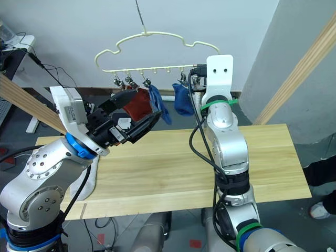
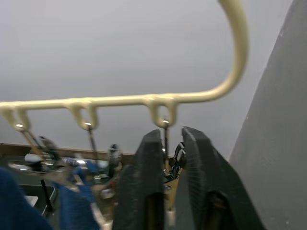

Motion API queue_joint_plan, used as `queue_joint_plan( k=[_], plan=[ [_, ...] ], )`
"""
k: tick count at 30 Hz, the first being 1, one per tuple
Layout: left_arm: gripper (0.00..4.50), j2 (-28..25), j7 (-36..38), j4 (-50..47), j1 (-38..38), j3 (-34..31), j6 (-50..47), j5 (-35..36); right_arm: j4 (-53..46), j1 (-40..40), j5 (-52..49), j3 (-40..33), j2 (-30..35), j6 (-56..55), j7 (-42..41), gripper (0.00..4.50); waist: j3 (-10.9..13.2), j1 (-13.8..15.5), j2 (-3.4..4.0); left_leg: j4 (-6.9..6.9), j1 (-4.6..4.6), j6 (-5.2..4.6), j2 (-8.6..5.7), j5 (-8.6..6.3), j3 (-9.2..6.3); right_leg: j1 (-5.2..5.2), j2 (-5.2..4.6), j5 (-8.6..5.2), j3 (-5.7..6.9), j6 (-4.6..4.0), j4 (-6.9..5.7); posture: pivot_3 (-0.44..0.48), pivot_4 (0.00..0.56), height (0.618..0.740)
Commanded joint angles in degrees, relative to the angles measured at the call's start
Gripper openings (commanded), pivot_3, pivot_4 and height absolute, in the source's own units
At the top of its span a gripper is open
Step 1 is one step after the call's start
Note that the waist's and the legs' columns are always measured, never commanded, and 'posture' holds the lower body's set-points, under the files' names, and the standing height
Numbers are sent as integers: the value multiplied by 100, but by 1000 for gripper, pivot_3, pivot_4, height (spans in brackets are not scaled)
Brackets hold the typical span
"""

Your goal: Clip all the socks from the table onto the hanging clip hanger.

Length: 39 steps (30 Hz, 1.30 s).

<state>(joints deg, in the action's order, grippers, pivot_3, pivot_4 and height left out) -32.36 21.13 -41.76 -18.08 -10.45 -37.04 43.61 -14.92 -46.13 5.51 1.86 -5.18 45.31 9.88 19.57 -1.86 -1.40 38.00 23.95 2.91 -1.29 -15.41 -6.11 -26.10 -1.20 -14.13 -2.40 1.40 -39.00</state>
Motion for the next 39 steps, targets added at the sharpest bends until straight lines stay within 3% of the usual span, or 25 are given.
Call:
queue_joint_plan(
  k=[1, 10, 14, 19, 23, 34, 39],
  plan=[
    [4500, -62, 50, -259, 47, -8, 143, -48, -175, -59, 20, -3, -40, -102, 26, 18, 0, 2, 0, 0, 0, 0, 0, 0, 0, 0, 0, 0, 1, 0, 0, 56, 343, 740],
    [4500, -41, 119, -288, 150, 6, 164, -121, -192, -49, 51, 35, 6, -118, -2, 18, 0, 1, 0, 0, 0, 0, 0, 0, 0, 0, 0, 0, 1, 0, 0, 50, 352, 740],
    [4500, -237, 320, -217, 337, 79, 174, -344, -210, -121, -274, -222, 190, 55, -395, 18, 0, 0, 0, 0, 0, -1, 0, -1, 1, 0, 0, 0, 0, 0, 0, 45, 362, 740],
    [4500, -477, 486, -130, 879, -2, 193, -583, -346, -363, -911, -737, 835, 675, -1147, 18, 1, 8, 1, -1, 0, -20, -1, -11, -1, 0, -1, 0, -2, 0, 2, 38, 369, 740],
    [4500, -553, 649, -111, 1467, -131, 336, -778, -519, -672, -1673, -1247, 1293, 1846, -1750, 18, 3, 2, 4, -3, 0, -25, -1, -14, -3, 3, 0, 0, 1, 0, 3, 24, 384, 740],
    [4500, -615, 876, 478, 2600, -686, 901, -1480, -2, -1638, -2904, -2809, 1295, 4185, -2086, 18, 14, -1, 23, -9, 2, -29, -1, -16, 1, 0, -3, -1, -4, 0, 11, 24, 389, 740],
    [4500, -577, 1017, 600, 2883, -770, 1197, -1671, 124, -1675, -3127, -2611, 1817, 4288, -2378, 18, 21, 44, 32, -8, 9, -32, -5, -18, -3, 0, -8, -1, 5, -1, 19, 21, 386, 740]
  ],
)
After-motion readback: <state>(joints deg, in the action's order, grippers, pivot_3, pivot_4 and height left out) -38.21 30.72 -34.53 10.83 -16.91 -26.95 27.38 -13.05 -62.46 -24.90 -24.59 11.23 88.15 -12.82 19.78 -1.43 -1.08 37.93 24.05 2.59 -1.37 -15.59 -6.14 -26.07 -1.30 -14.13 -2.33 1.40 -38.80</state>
